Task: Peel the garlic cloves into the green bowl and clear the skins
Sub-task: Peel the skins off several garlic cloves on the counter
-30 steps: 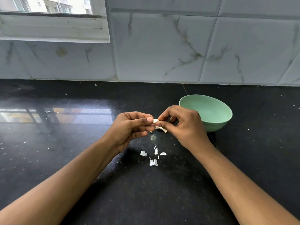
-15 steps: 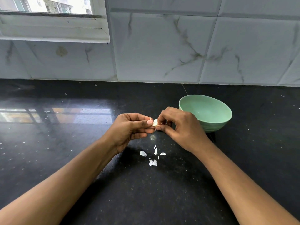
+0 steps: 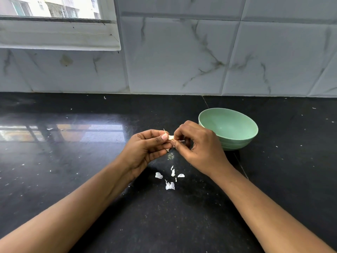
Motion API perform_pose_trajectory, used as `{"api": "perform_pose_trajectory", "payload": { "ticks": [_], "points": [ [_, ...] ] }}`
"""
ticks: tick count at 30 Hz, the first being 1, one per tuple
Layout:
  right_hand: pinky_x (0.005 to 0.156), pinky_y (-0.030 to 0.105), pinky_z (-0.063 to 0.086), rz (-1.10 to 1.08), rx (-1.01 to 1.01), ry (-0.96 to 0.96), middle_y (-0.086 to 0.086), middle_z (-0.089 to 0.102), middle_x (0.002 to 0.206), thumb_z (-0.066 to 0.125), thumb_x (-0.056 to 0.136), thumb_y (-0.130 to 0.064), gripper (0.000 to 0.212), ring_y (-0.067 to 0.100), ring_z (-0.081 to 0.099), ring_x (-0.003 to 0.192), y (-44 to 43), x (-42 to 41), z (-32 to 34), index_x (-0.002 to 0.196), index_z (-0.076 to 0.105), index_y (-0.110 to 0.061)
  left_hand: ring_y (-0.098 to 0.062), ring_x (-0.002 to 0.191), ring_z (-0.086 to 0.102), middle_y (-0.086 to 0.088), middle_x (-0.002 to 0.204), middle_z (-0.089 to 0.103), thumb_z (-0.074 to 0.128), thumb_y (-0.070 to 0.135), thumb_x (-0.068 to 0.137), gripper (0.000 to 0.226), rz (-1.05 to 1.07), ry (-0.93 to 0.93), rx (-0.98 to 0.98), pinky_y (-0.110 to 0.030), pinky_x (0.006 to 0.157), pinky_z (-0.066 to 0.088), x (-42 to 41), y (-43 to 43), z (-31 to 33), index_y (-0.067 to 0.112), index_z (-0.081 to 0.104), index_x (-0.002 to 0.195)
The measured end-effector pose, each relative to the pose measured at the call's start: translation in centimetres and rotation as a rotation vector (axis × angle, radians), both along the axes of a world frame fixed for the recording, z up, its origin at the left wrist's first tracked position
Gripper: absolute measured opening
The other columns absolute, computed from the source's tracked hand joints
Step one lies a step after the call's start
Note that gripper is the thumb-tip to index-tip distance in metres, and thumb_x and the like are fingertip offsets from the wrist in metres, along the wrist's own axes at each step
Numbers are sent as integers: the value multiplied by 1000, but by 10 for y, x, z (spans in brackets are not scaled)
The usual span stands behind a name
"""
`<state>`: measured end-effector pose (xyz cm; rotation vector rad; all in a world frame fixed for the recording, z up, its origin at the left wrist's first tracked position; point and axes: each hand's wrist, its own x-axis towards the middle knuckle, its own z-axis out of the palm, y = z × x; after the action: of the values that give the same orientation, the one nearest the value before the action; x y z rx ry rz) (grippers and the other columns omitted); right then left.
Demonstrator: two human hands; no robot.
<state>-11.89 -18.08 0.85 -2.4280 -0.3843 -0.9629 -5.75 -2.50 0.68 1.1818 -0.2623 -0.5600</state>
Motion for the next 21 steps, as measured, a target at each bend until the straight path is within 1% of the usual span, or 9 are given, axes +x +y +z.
{"api": "perform_pose_trajectory", "payload": {
  "ticks": [7, 13, 19, 21],
  "points": [
    [52, 29, 43, -45, 60, -68, -13, 51, 74, 67, 80, -15, 10, 10, 49, 57, 7, 1, -4, 75, 58, -16, -7, 61, 69, -4, 68, 72, 65, 13, 69, 15, 54, 30, -70, -16, 52, 54, -5, -5, -1, 10, 66, 83],
    [50, 29, 43, -70, 75, -126, -8, 53, 74, 63, 81, -13, 8, 9, 47, 56, 13, 3, -7, 75, 57, -13, -6, 56, 67, -2, 64, 70, 66, 13, 65, 16, 107, 74, -123, -16, 53, 55, -9, -10, -1, 10, 67, 81],
    [49, 24, 42, -52, 67, -104, -8, 54, 76, 63, 81, -13, 5, 9, 50, 59, 14, 4, -8, 77, 59, -12, -7, 57, 67, -3, 65, 70, 66, 13, 66, 14, 136, 103, -145, -16, 58, 56, -11, -10, -3, 10, 67, 80],
    [49, 24, 42, -45, 74, -93, -8, 54, 76, 63, 81, -13, 6, 10, 50, 59, 14, 5, -9, 77, 59, -12, -7, 57, 67, -4, 65, 70, 66, 13, 65, 15, 143, 106, -151, -16, 59, 56, -10, -10, -4, 9, 67, 79]
  ]
}}
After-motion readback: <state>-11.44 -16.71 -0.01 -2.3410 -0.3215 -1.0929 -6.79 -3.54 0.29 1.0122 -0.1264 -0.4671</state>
